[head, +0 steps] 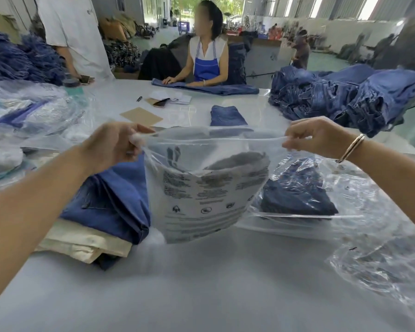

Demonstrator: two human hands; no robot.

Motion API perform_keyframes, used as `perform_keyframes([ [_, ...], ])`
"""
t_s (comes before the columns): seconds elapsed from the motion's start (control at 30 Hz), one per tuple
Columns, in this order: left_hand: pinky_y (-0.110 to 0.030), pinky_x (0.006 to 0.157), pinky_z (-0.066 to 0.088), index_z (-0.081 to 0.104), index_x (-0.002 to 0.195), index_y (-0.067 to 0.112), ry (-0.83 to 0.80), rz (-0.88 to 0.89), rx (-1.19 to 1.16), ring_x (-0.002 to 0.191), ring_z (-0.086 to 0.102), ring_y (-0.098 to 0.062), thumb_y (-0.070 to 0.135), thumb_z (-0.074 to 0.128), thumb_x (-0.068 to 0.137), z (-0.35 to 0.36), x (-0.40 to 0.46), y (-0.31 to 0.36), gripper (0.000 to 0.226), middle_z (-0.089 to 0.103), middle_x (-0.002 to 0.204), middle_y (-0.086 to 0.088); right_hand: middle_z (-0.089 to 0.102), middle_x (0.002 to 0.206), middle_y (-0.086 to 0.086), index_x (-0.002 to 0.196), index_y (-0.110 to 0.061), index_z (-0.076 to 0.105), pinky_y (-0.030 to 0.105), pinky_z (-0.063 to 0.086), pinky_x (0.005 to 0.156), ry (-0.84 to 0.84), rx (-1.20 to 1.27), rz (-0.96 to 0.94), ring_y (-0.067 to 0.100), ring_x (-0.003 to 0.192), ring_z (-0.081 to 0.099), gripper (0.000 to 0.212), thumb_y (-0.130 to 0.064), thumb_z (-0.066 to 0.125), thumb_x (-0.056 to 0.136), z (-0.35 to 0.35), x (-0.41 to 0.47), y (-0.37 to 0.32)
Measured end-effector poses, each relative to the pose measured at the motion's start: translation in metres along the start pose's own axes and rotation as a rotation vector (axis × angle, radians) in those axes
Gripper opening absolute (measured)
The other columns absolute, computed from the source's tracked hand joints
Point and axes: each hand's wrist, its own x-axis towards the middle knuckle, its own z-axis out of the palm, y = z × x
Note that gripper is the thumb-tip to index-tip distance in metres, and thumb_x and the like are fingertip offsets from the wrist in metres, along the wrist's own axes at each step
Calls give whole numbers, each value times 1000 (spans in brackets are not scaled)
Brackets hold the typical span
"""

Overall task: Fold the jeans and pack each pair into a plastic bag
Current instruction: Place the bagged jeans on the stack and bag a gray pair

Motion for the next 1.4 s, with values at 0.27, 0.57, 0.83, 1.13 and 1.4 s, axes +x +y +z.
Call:
perform_keyframes([
  [0.27, -36, 76, 51, 69, 83, 11, 104, 228, 754, 77, 61, -30, 22, 62, 90, 12, 4, -36, 14, 65, 84, -19, 59, 69, -6, 70, -12, 63, 34, 48, 69, -106, -9, 37, 19, 64, 56, 19, -29, 69, 77, 12, 0, 15],
  [0.57, -13, 57, 49, 62, 89, 15, 419, 815, 862, 63, 63, 2, 23, 57, 91, 3, -5, -5, 10, 60, 59, 14, 57, 108, -12, 62, -18, 57, 19, 53, 79, -60, 198, 131, 13, 77, 62, 20, -31, 68, 74, 10, -3, 5],
  [0.83, -7, 61, 48, 71, 94, 23, 242, 713, 800, 58, 61, 5, 23, 63, 81, -20, -6, -32, 15, 68, 73, 23, 70, 91, -3, 82, -11, 74, 20, 49, 84, -191, -23, 212, 10, 83, 64, 3, -12, 73, 80, 22, 5, 10],
  [1.13, -11, 66, 50, 66, 84, 35, 226, 482, 600, 61, 63, -7, 29, 59, 83, -27, -33, -54, 10, 68, 71, 3, 69, 65, -5, 81, -21, 72, 16, 50, 60, 181, 566, 359, 9, 60, 58, 21, -1, 73, 73, 42, -4, 16],
  [1.4, -17, 76, 55, 64, 94, 25, 265, 468, 494, 75, 64, -4, 3, 57, 91, -5, -12, -28, 24, 64, 86, -6, 69, 72, 17, 78, -16, 71, 43, 47, 70, 4, 314, 499, 24, 67, 54, 7, -21, 69, 82, 34, 7, 33],
])
